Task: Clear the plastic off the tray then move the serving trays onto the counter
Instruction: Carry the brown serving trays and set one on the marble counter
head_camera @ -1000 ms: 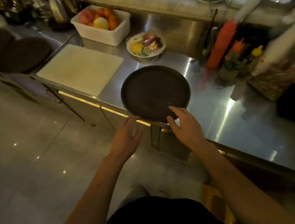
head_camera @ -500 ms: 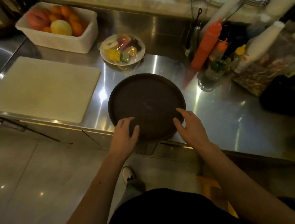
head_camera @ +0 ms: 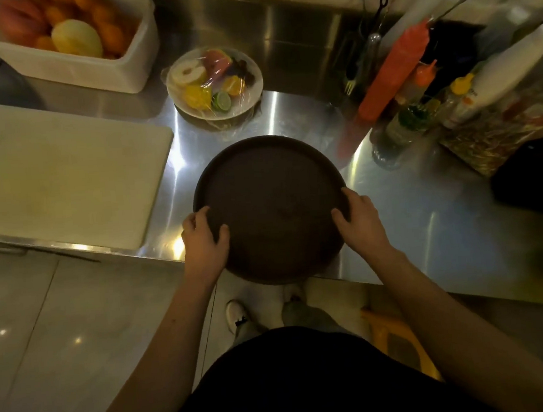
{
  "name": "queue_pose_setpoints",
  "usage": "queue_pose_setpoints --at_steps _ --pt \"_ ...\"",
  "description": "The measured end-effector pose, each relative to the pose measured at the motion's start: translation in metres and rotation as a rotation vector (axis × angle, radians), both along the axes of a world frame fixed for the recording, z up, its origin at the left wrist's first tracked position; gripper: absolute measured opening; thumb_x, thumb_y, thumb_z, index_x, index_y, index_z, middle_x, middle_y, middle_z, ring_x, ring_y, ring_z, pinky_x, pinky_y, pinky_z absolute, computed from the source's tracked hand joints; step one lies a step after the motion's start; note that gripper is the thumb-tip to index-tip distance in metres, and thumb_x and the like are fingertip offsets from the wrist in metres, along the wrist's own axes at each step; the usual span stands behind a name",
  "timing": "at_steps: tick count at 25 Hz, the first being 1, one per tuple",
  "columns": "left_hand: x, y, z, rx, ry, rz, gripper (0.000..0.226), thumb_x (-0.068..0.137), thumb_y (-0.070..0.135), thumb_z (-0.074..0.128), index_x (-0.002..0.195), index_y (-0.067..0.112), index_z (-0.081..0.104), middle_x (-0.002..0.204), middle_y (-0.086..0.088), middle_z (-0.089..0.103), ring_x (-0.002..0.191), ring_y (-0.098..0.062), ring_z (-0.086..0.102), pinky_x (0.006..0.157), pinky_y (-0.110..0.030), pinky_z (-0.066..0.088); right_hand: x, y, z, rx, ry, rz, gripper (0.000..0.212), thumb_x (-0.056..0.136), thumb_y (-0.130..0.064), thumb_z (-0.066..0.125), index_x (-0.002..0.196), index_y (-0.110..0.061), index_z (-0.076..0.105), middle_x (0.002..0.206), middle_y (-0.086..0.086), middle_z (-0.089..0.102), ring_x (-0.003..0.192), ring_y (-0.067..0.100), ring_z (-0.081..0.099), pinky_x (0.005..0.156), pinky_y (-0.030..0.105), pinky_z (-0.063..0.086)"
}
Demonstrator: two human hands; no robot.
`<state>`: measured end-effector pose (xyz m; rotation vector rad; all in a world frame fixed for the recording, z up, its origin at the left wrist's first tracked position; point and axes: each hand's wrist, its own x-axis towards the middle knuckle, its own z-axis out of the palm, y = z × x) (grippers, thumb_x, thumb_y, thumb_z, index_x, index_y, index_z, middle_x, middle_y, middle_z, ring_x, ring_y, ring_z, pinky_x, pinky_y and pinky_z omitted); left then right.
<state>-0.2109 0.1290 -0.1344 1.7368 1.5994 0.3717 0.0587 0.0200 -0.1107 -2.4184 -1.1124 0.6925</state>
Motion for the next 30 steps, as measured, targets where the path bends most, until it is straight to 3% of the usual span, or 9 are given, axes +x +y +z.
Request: queue_pose_setpoints --at_steps 8,12,16,22,30 --pt "0.018 0.015 -0.004 -0.107 0.104 0.181 0.060 0.092 0.027 0.059 0.145 0.014 0.034 0.150 -0.021 0.026 0.135 -0.042 0.032 0.105 -0.051 0.036 0.040 0.022 -0.024 -0.140 0.120 0.017 0.060 0.094 -0.034 0.055 0.147 -0.018 0.031 0.138 0.018 0.041 0.122 0.035 0.049 0.101 0.045 0.043" --pt "0.020 0.021 -0.006 -0.192 0.056 0.219 0.063 0.091 0.026 0.060 0.147 0.015 0.031 0.148 -0.021 0.029 0.128 -0.041 0.044 0.105 -0.048 0.041 0.045 0.029 -0.033 -0.153 0.172 0.018 0.064 0.093 -0.034 0.057 0.148 -0.016 0.029 0.138 0.018 0.042 0.122 0.035 0.049 0.101 0.043 0.042" --pt "0.022 0.021 -0.006 -0.195 0.056 0.236 0.065 0.090 0.026 0.061 0.146 0.016 0.031 0.139 -0.023 0.042 0.125 -0.040 0.046 0.101 -0.049 0.045 0.049 0.033 -0.037 -0.168 0.243 0.003 0.077 0.087 -0.032 0.067 0.150 -0.018 0.025 0.142 0.018 0.038 0.127 0.035 0.045 0.103 0.043 0.040" --pt "0.026 0.026 0.000 -0.225 0.074 0.283 0.069 0.087 0.030 0.066 0.146 0.021 0.031 0.138 -0.021 0.041 0.122 -0.040 0.048 0.100 -0.048 0.045 0.049 0.030 -0.036 -0.122 0.286 -0.033 0.092 0.077 -0.031 0.078 0.150 -0.019 0.023 0.141 0.015 0.037 0.126 0.034 0.044 0.101 0.041 0.040" --pt "0.020 0.014 0.008 -0.178 0.121 0.369 0.080 0.078 0.037 0.076 0.143 0.014 0.036 0.137 -0.020 0.037 0.124 -0.038 0.043 0.101 -0.048 0.042 0.041 0.032 -0.019 -0.011 0.260 -0.108 0.079 0.076 -0.029 0.079 0.142 -0.017 0.037 0.132 0.012 0.040 0.119 0.029 0.049 0.093 0.030 0.040"
